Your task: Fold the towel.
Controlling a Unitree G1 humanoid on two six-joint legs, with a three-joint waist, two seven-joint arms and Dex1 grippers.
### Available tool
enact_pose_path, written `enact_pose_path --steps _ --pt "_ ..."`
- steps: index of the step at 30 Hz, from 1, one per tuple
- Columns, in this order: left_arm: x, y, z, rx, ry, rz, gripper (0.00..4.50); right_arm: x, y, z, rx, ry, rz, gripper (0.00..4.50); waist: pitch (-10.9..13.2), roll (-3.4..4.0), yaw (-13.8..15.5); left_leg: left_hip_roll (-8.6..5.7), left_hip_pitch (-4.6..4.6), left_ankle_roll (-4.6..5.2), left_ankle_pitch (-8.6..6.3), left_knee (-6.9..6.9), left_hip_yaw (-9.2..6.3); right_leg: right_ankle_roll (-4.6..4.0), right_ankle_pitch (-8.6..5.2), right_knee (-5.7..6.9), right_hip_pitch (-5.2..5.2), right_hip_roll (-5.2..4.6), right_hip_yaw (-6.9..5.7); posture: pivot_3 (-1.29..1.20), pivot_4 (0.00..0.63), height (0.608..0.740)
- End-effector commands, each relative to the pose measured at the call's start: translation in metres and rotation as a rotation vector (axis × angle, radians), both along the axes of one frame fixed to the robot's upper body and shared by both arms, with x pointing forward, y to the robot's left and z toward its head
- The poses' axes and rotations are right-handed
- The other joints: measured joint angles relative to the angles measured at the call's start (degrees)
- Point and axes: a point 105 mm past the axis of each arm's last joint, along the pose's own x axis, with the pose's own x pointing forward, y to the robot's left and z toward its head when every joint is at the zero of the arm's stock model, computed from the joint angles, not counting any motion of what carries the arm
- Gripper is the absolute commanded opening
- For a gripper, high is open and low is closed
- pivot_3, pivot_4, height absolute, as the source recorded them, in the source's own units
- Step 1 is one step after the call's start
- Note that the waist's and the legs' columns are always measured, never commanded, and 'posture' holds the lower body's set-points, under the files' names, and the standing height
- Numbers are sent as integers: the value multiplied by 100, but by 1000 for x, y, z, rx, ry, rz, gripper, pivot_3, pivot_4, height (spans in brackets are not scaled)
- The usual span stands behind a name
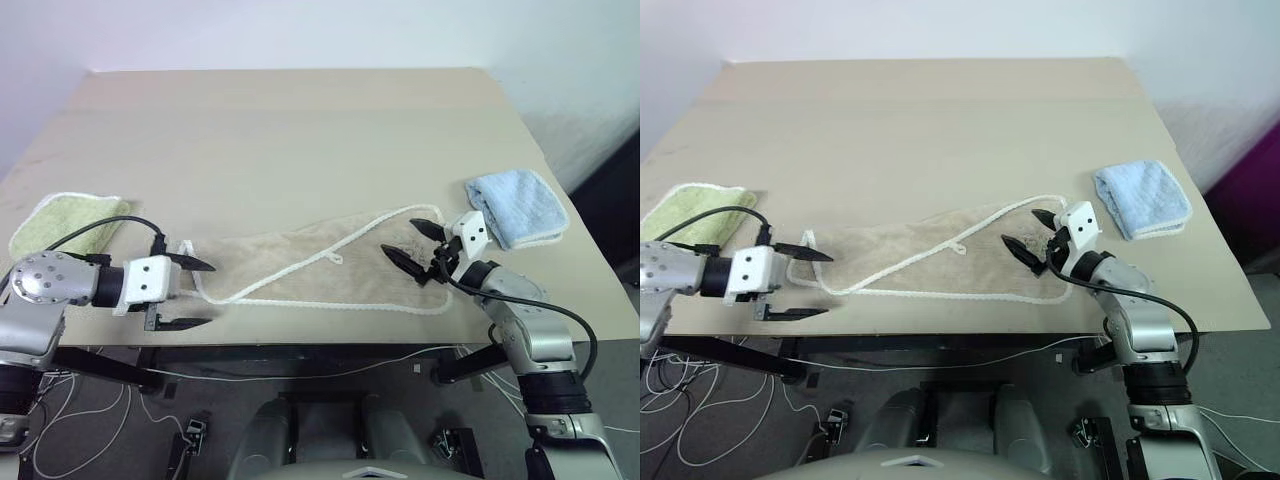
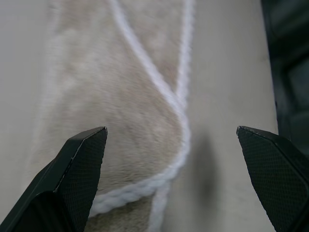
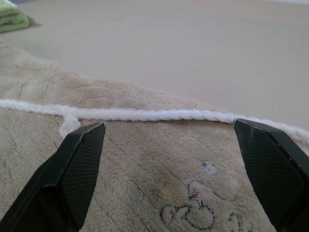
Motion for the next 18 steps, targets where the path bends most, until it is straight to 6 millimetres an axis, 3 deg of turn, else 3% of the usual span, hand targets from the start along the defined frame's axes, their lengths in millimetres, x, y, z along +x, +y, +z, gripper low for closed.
enact_pose_path --steps 1,9,12,18 --pt "3 -1 2 64 -71 -60 4500 -3 4 15 16 -62 10 4454 0 0 3 -1 0 0 0 1 2 0 0 0 0 -1 0 0 150 740" --pt "14 -7 -4 87 -168 -62 4500 -5 8 15 19 -59 15 4454 0 1 14 -3 -1 5 -2 11 1 2 0 1 5 8 -3 0 150 740" --pt "9 -5 -11 115 -169 -80 3955 -4 9 16 19 -61 19 4500 1 1 19 -3 0 5 -2 13 0 2 0 6 6 9 -5 0 150 740" --pt "10 -2 -8 99 -189 -48 1937 -3 10 17 22 -65 26 4500 1 1 24 -3 1 6 -2 22 -3 2 0 7 13 9 -10 0 150 740"
